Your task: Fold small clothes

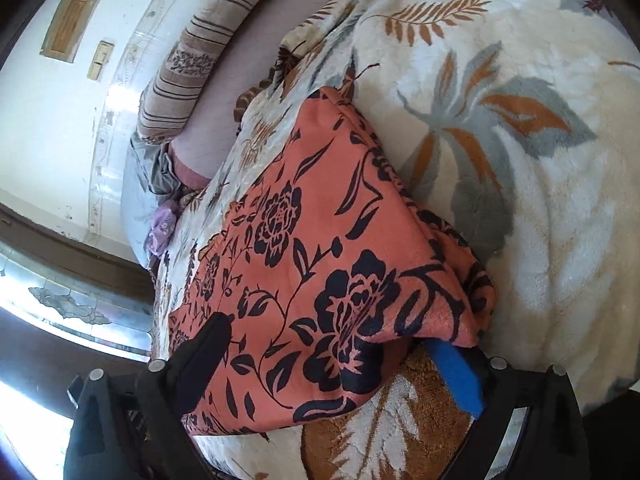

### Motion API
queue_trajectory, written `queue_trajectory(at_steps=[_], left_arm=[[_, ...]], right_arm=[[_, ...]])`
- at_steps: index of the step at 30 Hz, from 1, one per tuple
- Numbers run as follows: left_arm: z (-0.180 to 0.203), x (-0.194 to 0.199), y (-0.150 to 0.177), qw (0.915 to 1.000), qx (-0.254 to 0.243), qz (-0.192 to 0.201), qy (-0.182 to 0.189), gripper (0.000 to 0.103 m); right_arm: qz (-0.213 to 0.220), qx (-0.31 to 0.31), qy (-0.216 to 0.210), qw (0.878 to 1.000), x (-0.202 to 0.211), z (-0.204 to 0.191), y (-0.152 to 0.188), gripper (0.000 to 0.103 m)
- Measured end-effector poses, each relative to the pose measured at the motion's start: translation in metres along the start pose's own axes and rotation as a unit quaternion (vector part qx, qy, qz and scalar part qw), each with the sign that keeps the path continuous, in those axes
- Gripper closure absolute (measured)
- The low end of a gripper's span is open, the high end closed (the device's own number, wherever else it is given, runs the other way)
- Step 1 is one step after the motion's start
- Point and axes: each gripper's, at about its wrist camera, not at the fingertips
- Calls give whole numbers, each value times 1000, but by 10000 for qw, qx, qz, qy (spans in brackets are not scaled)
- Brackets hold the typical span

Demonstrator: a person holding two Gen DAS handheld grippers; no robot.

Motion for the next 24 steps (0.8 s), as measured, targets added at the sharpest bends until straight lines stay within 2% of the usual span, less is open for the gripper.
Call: queue_trajectory(at_steps=[2,6,9,13,15,16,19,20,24], left_arm=[[0,-6,2,10000,17,-70,17,19],[0,-18,7,9996,57,-279,91,19],[-3,-21,10,9993,126,-291,172,19],[-8,-24,8,9990,189,-329,231,19],[-9,-26,8,9988,208,-347,258,19],[-10,-27,8,9988,218,-355,274,19],[-11,-27,9,9985,275,-356,315,19],[-12,-25,9,9984,301,-353,309,19],[-21,5,8,9969,631,248,388,19]], right_arm=[[-61,-163,-66,9998,1,4,-2,2],[-267,-340,63,9990,-2,2,-9,2],[-235,-493,122,9984,-3,3,-11,3],[-138,-320,361,9987,-6,-7,-8,7],[-104,-277,477,9984,-7,-8,-7,11],[-93,-283,547,9981,-6,-8,-8,18],[-101,-350,792,9962,0,0,-10,49],[-131,-419,786,9959,2,5,-11,55],[-103,-706,696,9950,8,11,-13,55]])
Point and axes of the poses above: each gripper's, at about its wrist camera, not at the fingertips, and x roughly against the way its jaws point, z to its right, y to its underside, and after that the axes turned 6 degrees about -x, right-handed
